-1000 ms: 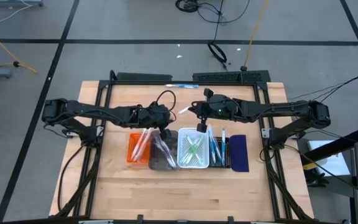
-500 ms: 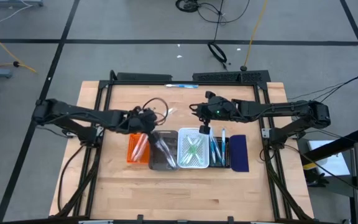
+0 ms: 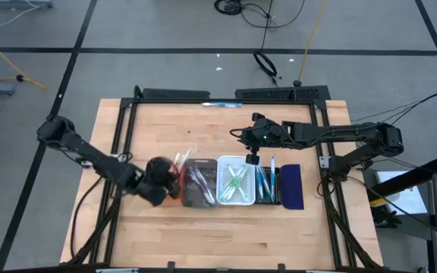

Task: Pick & Place Toothbrushes
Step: Put the orange toothbrush into the orange bin

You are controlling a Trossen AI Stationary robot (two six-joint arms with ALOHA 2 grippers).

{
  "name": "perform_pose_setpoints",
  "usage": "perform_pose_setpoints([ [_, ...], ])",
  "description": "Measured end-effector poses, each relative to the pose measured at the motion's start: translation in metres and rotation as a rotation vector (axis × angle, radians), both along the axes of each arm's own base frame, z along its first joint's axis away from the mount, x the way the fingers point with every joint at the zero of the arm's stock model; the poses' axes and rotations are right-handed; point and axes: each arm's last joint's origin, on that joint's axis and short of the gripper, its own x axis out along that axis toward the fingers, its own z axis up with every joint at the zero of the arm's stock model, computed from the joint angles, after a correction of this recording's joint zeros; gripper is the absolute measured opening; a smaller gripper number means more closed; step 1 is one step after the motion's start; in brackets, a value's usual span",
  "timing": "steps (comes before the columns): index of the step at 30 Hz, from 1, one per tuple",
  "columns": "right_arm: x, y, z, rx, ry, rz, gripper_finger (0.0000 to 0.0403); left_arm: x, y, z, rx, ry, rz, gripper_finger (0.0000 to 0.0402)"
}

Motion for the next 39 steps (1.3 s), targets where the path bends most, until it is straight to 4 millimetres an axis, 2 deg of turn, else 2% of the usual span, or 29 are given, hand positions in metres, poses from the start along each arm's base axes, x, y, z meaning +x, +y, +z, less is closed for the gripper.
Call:
perform_pose_setpoints([
  [5, 0.000, 0.000, 0.000, -0.001, 0.000, 0.001, 0.0050, -0.016, -0.013, -0.016, -0.048, -0.097, 0.047, 0.0005],
  [11, 0.000, 0.000, 0.000, 0.000, 0.000, 0.000, 0.0050, -0.027, -0.013, -0.028, -0.050, -0.128, 0.102, 0.0009],
  [17, 0.000, 0.000, 0.000, 0.000, 0.000, 0.000, 0.0050, -0.031, -0.011, -0.035, -0.081, -0.094, 0.106, 0.0053],
  [32, 0.000, 0.000, 0.000, 0.000, 0.000, 0.000, 0.0050, -0.029, -0.007, -0.036, -0.084, -0.076, 0.110, 0.0169],
  [39, 0.000, 0.000, 0.000, 0.000, 0.000, 0.000, 0.0050, -0.029, -0.006, -0.033, -0.046, -0.076, 0.083, 0.0206],
])
